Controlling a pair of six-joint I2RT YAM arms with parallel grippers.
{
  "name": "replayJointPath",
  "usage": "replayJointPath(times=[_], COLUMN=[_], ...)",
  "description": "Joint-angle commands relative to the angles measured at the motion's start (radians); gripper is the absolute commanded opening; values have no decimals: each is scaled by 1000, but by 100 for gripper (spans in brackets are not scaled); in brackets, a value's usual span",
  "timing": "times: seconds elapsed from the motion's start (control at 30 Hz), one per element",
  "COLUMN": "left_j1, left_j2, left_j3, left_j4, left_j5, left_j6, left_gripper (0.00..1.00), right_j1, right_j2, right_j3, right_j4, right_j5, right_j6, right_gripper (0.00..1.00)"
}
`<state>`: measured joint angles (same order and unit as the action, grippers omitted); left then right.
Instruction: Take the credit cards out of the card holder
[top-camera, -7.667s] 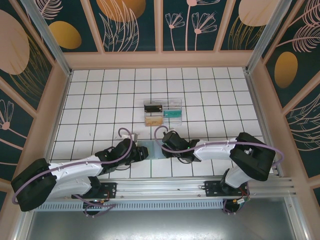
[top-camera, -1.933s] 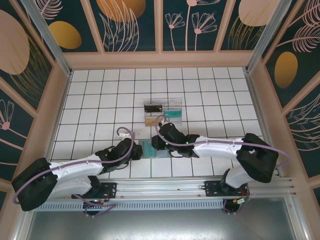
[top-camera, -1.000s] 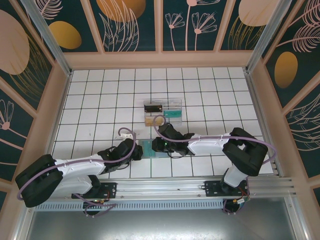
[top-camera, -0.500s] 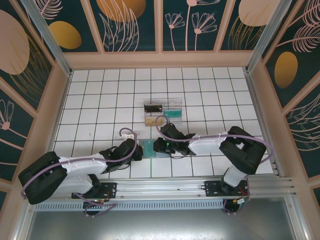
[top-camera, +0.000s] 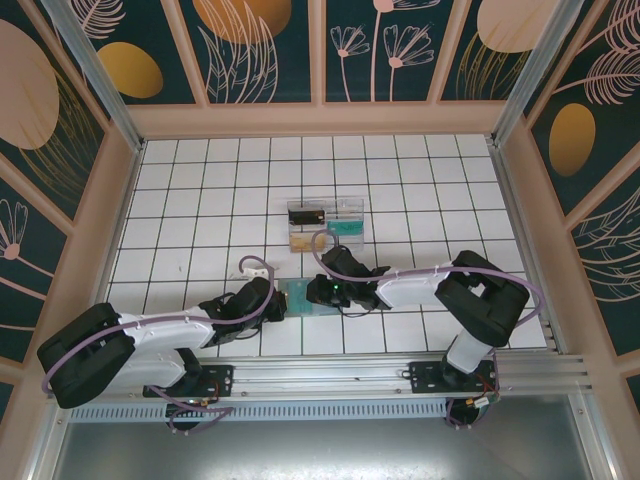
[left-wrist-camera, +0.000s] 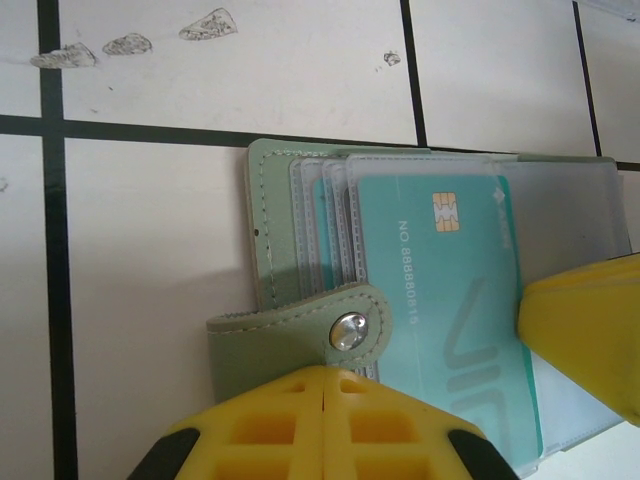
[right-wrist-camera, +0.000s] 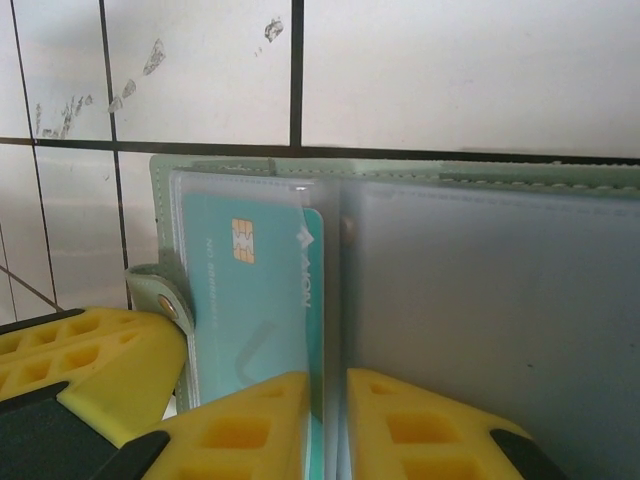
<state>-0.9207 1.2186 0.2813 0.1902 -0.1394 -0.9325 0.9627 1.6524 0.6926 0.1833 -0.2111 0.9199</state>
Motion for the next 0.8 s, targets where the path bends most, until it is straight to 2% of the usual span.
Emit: replayJointPath(times=[0.0,0.13,0.27,0.43,0.77], left_j1=[7,7,7,6,7], left_j2=[14,19,21,30,51], left_j3=[-16,-16,-16,-11,-6], left_j4=[-6,-1,0,-2,-44], left_j5=[14,20,23,24,-5], left_j6=[-10,-11,-9,-8,-30], left_gripper=[7,6,4,2,0], right_j1=[-13,-22,-24,-28,-56], right_j2=[10,25,22,12,-43], right_j3=[-11,-30,-35,-47,-89], right_j4=[-17,46,64,75,54], right_j5=[-5,-50,-59,-62,-45], right_j6=[7,20,21,26,21], right_gripper=[19,18,12,0,0])
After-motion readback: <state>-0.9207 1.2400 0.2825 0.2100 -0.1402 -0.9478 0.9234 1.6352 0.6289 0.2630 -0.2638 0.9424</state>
